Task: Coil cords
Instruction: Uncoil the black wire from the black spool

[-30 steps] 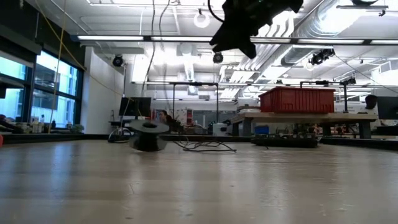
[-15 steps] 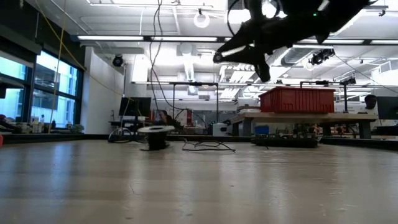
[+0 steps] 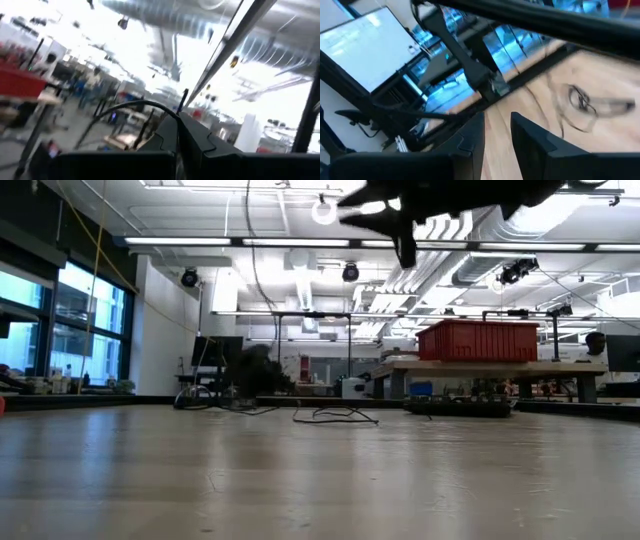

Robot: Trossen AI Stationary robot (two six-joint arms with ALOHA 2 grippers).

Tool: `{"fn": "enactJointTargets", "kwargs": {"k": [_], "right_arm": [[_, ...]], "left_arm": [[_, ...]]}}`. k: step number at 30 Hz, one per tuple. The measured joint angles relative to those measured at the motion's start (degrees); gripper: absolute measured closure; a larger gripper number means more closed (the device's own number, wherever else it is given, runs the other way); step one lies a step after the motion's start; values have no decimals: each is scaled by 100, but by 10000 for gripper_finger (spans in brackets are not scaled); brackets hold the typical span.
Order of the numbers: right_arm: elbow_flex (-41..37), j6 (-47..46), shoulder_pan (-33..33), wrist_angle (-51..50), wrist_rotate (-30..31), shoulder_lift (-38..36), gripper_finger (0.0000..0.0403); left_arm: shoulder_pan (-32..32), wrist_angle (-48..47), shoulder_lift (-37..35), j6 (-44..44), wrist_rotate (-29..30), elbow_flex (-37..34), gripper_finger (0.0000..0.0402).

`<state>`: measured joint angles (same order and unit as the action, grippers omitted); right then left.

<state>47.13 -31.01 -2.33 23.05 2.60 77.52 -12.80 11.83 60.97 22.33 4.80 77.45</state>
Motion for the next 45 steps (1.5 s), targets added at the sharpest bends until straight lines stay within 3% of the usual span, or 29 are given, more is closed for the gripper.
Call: {"fn": "enactJointTargets", "kwargs": {"k": [10,22,25,30,40,45], "right_arm": [[665,672,-122,-765,27,0,316],[681,603,-192,-1030,29,2,316],[681,556,-179,-1074,28,4,316],[681,557,-177,-1078,23,4,316],[681,555,-177,-1076,25,4,316],[681,555,-177,-1077,23,4,316]], "left_arm": [[205,-1588,934,-251,-127,3041,401],[205,-2876,1952,-448,-122,5747,401],[205,-2537,1875,-448,-117,5622,401],[195,-2934,1837,-700,-9,5752,401],[195,-4582,1620,-1422,235,5736,401],[195,-5677,1445,-1442,890,5744,401]]}}
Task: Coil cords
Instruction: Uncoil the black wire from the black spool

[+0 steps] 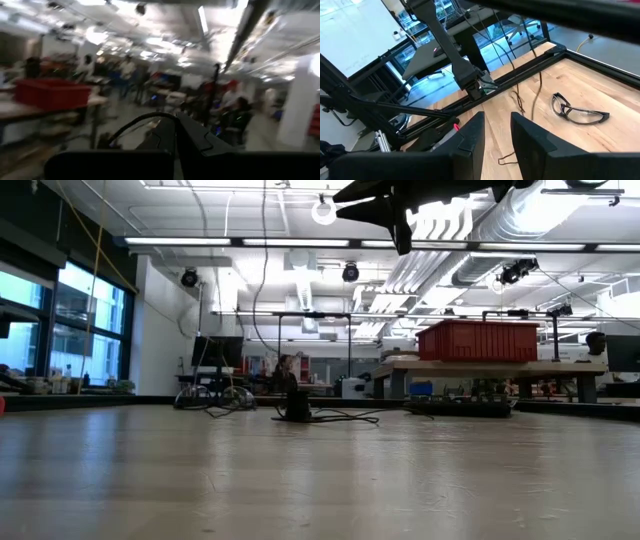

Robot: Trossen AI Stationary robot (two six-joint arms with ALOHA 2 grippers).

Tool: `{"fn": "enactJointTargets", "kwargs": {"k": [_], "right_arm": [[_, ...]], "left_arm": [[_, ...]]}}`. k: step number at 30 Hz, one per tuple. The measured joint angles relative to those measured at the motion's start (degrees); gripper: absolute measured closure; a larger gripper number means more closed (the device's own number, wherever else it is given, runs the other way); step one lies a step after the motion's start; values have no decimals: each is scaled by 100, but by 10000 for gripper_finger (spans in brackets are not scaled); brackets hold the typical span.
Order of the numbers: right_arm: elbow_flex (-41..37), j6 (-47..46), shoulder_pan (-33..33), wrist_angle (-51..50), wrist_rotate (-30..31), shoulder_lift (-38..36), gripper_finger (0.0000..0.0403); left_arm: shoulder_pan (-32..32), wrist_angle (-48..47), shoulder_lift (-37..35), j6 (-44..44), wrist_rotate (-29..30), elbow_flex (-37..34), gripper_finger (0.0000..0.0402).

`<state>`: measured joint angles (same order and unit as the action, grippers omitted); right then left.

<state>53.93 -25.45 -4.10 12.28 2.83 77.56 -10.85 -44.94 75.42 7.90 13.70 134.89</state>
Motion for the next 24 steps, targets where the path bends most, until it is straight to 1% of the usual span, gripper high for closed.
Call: {"fn": "enactJointTargets", "kwargs": {"k": [2,6,11,24], "right_arm": [[0,0,0,1,-56,0,316],[0,14,-4,-113,-468,0,316],[0,138,-2,-505,-498,4,316],[0,152,-4,-608,-472,87,316]], "left_arm": [[0,-256,-23,61,61,-2,401],[4,-746,-27,104,258,-13,401],[0,-1177,-31,238,520,-7,401],[2,-1705,-1,253,714,-7,401]]}}
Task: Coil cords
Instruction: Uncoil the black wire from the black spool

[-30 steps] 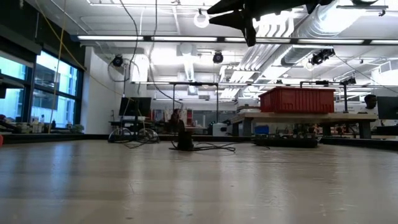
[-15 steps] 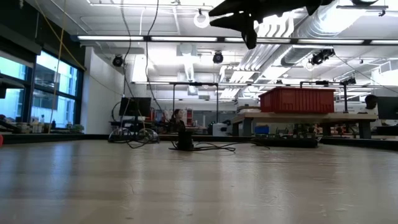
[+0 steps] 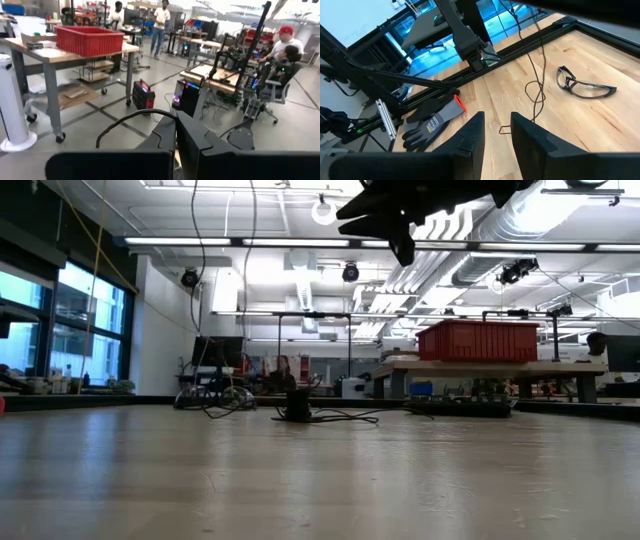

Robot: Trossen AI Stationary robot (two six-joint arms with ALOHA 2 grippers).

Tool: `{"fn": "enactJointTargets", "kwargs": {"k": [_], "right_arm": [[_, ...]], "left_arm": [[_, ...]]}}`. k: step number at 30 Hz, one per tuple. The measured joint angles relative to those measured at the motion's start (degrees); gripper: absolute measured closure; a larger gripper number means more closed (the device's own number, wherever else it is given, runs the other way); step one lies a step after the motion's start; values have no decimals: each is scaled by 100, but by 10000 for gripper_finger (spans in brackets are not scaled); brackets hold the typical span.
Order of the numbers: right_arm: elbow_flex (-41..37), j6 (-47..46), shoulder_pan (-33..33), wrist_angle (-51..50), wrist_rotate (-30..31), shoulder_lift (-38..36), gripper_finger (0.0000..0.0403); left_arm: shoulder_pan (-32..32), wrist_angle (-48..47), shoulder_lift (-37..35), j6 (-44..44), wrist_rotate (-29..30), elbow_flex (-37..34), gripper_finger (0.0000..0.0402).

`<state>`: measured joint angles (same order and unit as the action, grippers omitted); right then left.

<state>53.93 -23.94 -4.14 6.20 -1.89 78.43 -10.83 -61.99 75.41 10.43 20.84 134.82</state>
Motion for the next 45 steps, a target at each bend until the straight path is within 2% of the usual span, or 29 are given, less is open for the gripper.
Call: {"fn": "enactJointTargets", "kwargs": {"k": [11,19,24,32,38,45], "right_arm": [[-97,1,0,-355,-139,41,316],[-227,-3,107,-197,-718,762,316],[-227,-89,172,-57,-625,1053,316],[-227,-1044,109,-371,-263,1130,316],[-227,-2124,4,-1082,-729,1130,316],[-227,-2861,0,-1384,-691,1130,316]], "left_arm": [[331,-279,38,136,61,-128,401],[466,-249,30,149,289,-350,401],[466,-235,20,145,441,-358,401],[463,-264,-28,143,545,-358,401],[463,-282,-32,138,675,-358,401],[463,-294,-32,138,686,-358,401]]}}
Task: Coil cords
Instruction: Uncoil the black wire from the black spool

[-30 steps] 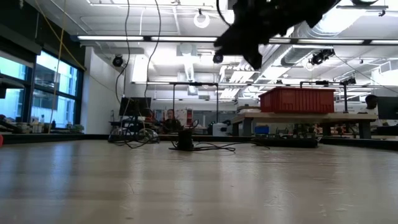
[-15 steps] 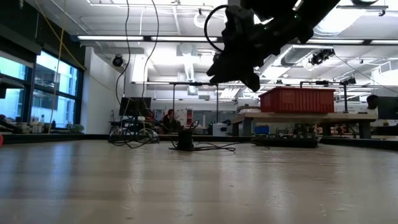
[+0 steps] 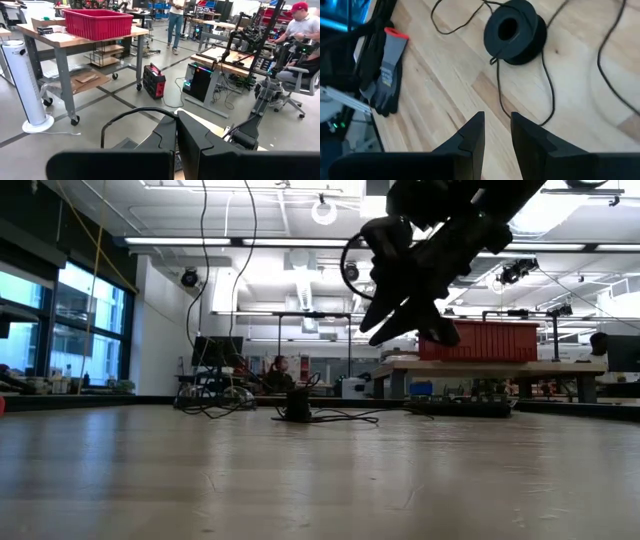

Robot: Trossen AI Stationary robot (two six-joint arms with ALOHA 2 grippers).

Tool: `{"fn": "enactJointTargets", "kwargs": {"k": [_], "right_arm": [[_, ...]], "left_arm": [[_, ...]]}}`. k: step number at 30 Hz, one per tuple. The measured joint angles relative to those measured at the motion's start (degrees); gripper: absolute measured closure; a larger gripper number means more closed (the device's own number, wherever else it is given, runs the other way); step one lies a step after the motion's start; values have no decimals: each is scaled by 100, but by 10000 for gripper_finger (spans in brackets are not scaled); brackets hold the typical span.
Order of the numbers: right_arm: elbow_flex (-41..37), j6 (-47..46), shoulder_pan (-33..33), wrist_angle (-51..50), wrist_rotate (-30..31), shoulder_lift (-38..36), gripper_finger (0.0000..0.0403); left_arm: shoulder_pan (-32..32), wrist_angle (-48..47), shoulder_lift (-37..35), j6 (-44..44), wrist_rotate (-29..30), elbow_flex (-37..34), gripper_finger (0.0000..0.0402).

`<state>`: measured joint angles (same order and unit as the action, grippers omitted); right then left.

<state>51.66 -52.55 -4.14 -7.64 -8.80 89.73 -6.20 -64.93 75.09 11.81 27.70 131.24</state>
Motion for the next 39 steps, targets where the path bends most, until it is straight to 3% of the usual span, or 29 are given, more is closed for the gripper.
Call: {"fn": "enactJointTargets", "kwargs": {"k": [10,18,31,39], "right_arm": [[0,-938,4,642,-246,783,316],[7,-1885,-121,2253,-49,1328,316],[2,-2329,-225,2327,257,1520,316],[2,-2485,-230,2598,136,1721,316]], "left_arm": [[-2,-31,0,0,-2,0,401],[0,-39,0,2,-2,0,401],[-2,-46,0,4,-7,0,401],[0,-44,0,10,-24,0,401]]}}
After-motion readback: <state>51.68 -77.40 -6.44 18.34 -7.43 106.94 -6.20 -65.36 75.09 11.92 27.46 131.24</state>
